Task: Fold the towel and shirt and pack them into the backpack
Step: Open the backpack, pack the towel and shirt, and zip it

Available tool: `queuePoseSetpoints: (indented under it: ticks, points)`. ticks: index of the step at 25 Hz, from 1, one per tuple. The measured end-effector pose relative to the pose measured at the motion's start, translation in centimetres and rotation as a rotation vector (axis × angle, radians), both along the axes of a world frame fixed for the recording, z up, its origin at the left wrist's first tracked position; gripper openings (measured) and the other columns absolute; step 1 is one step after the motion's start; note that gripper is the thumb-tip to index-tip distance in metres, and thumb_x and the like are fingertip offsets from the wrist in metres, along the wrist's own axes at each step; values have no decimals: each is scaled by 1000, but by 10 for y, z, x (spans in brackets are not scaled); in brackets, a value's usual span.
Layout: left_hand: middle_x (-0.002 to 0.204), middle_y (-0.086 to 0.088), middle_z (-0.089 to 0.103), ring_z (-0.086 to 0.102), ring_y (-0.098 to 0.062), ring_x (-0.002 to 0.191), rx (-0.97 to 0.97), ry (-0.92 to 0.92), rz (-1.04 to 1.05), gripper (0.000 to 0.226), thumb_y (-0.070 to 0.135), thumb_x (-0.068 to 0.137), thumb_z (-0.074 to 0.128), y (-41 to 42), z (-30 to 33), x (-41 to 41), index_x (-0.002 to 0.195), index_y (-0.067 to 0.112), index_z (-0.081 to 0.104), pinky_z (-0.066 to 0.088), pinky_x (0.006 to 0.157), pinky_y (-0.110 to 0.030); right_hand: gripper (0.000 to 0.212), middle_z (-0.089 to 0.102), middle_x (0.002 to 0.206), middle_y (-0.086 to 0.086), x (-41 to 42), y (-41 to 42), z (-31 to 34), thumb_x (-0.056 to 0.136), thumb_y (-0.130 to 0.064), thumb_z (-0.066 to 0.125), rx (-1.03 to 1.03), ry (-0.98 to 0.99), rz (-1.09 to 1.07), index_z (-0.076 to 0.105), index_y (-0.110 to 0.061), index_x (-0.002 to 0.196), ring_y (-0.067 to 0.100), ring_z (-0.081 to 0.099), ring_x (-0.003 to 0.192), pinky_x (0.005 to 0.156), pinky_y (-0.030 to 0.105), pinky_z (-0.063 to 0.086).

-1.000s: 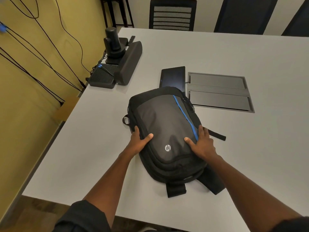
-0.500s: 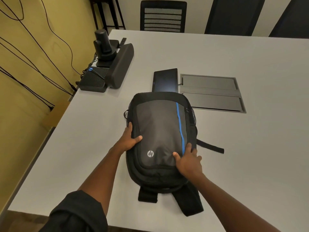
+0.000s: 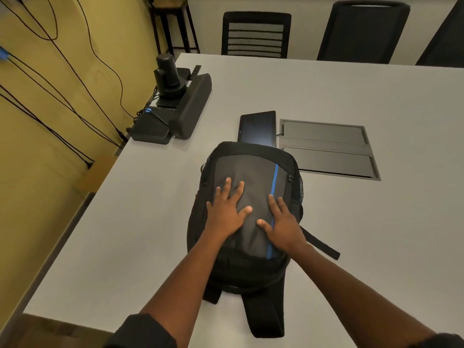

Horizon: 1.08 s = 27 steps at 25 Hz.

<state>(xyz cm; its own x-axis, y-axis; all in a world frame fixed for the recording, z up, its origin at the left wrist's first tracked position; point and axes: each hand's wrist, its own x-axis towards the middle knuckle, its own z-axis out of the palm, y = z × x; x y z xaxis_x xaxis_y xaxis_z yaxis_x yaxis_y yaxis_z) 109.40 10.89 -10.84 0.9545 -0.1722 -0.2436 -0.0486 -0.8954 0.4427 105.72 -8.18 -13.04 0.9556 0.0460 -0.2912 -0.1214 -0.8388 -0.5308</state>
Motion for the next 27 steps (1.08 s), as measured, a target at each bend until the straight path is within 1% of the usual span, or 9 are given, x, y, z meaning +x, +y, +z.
queuePoseSetpoints:
  ticks: [2,8,12,14,16,18,20,23,27]
  points:
    - [164,6,-19,-9,-31,152,18,10,1,77,63,94,42,0,-5,-1,154,45,-3,9,115,-68,84,0,166,2,4,-1,-7,90,-69,42,-34,35,22,-9,-44,153,38,23,146,116,51,27]
    - [160,5,-31,-19,-32,150,73,43,1,78,64,96,35,-4,-17,-3,151,45,-18,1,115,-67,80,-9,165,-4,-4,4,-14,93,-67,36,-72,66,14,-13,-44,153,37,12,150,117,54,26]
    - [158,5,-35,-22,-31,149,77,57,-10,82,63,96,38,-4,-19,-1,150,45,-21,0,115,-67,79,-11,165,-4,-3,3,-19,96,-64,36,-107,62,31,-15,-42,153,36,14,150,117,52,28]
    - [159,3,-33,-20,-32,149,82,67,-6,84,62,95,40,-5,-15,-5,151,43,-21,1,115,-66,81,-10,165,-3,-2,2,-17,96,-61,39,-90,72,37,-13,-40,154,35,14,149,118,52,26]
    - [163,0,-24,-11,-33,151,82,60,6,85,58,95,46,-6,-5,-11,154,40,-14,7,116,-63,83,-3,166,1,-3,0,-10,96,-55,47,-30,36,17,-8,-36,155,34,16,150,118,51,24]
    - [166,-3,-5,10,-33,151,50,8,34,79,49,96,51,-1,9,-20,156,34,3,19,117,-57,82,6,165,4,-5,-4,3,96,-45,54,7,-70,3,1,-29,157,30,19,149,119,48,25]
    - [165,-3,11,27,-31,146,16,-70,122,68,42,96,53,8,26,-30,155,29,19,27,116,-51,78,15,164,5,-3,-8,21,97,-39,56,46,-173,20,9,-25,157,28,24,148,118,46,27]
    - [165,0,14,28,-27,147,20,-146,289,59,42,98,53,13,48,-48,151,27,31,29,115,-45,75,21,162,6,1,-4,47,96,-35,57,102,-255,87,14,-23,156,27,28,146,115,43,31]
    - [165,3,12,19,-22,150,86,-302,423,47,41,96,57,-2,83,-87,140,27,50,30,116,-41,71,20,162,6,-14,0,91,98,-33,54,170,-356,242,14,-20,156,24,20,149,118,38,23]
